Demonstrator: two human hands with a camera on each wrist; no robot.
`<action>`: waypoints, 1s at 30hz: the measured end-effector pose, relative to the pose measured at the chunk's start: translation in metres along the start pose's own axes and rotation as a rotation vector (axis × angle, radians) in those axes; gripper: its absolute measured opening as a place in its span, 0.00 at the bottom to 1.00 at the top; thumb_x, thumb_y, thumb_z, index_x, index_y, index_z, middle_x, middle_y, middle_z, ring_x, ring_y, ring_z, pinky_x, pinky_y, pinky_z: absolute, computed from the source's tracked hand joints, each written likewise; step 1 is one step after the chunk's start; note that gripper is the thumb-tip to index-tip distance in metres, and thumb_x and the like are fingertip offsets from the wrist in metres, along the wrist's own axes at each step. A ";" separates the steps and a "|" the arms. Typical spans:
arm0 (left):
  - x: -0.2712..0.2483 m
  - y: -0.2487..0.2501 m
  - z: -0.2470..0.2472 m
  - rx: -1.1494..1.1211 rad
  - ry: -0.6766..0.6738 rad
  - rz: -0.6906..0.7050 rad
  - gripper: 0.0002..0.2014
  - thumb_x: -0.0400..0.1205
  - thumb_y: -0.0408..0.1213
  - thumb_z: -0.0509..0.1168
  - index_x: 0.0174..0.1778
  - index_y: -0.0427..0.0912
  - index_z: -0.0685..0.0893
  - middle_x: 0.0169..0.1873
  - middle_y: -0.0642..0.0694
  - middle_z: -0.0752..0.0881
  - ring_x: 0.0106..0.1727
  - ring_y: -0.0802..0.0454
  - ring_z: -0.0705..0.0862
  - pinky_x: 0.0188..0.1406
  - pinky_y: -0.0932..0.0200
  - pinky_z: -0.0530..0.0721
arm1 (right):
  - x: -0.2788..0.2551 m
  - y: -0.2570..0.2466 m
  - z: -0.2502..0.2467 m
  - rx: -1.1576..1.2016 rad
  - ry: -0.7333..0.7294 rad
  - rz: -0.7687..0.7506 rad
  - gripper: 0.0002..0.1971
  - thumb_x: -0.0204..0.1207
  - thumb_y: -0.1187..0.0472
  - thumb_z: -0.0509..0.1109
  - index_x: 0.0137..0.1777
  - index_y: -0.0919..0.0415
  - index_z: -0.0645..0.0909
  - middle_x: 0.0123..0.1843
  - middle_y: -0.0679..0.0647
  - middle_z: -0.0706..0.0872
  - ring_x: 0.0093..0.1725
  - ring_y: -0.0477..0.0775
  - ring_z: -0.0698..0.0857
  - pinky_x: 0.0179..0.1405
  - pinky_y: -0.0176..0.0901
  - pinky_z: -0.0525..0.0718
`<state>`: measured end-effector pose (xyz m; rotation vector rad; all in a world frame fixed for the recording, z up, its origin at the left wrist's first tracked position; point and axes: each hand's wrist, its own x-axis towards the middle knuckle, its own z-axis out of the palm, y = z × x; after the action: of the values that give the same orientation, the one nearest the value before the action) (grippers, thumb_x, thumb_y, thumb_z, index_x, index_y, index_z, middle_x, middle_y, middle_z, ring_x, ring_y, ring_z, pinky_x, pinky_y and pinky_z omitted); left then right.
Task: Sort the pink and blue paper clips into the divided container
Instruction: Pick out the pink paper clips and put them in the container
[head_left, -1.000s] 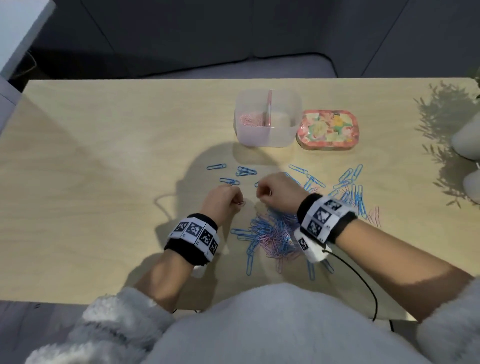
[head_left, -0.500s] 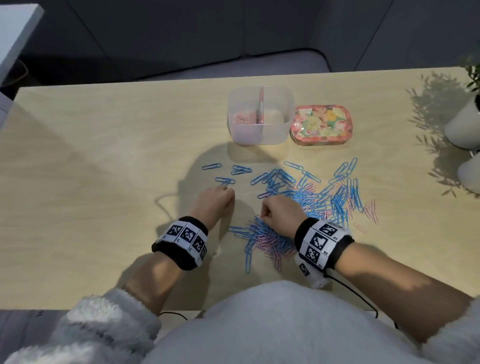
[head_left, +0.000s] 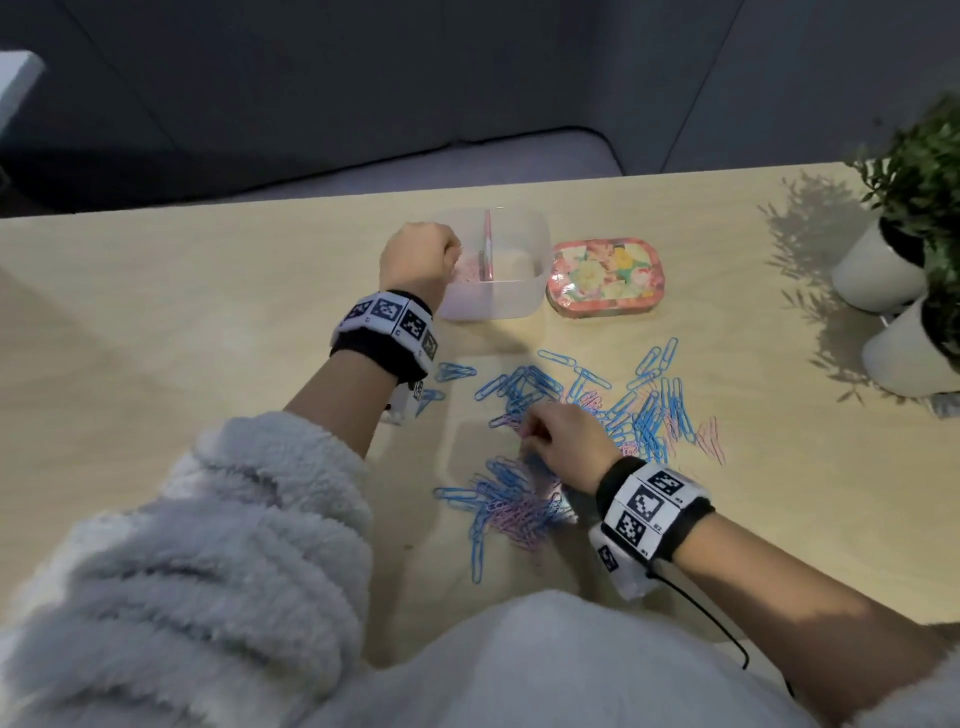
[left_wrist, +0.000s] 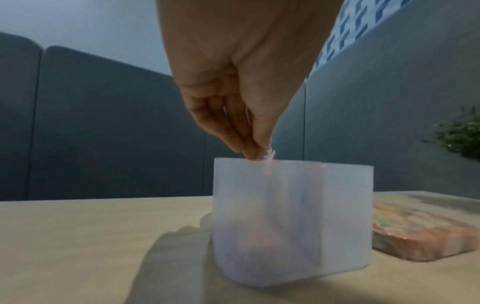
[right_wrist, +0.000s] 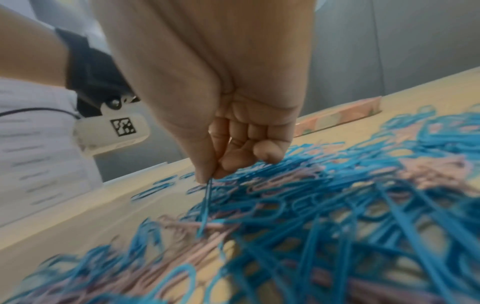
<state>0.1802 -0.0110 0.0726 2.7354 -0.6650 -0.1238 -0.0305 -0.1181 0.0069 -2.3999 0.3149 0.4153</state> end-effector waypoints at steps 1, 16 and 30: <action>0.001 0.000 0.002 0.056 -0.008 0.008 0.13 0.83 0.36 0.56 0.45 0.39 0.86 0.46 0.36 0.89 0.51 0.35 0.82 0.50 0.48 0.78 | 0.002 0.004 -0.003 0.027 0.032 0.011 0.04 0.72 0.65 0.68 0.45 0.60 0.82 0.47 0.59 0.87 0.51 0.60 0.84 0.52 0.51 0.81; -0.117 -0.009 0.085 -0.010 -0.279 0.242 0.08 0.77 0.44 0.66 0.47 0.47 0.85 0.47 0.45 0.85 0.52 0.42 0.81 0.52 0.49 0.75 | 0.010 0.007 -0.001 -0.163 0.094 -0.033 0.10 0.72 0.57 0.71 0.50 0.61 0.80 0.52 0.59 0.83 0.55 0.61 0.78 0.51 0.53 0.79; -0.119 -0.002 0.089 -0.137 -0.239 0.288 0.08 0.79 0.40 0.65 0.49 0.42 0.86 0.46 0.41 0.85 0.51 0.40 0.80 0.53 0.47 0.78 | 0.000 0.039 -0.033 -0.110 0.324 0.094 0.08 0.75 0.67 0.67 0.50 0.62 0.86 0.53 0.61 0.85 0.57 0.64 0.79 0.53 0.49 0.76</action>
<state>0.0612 0.0202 -0.0111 2.4842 -1.0660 -0.4164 -0.0364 -0.1690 0.0076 -2.5657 0.5635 0.0838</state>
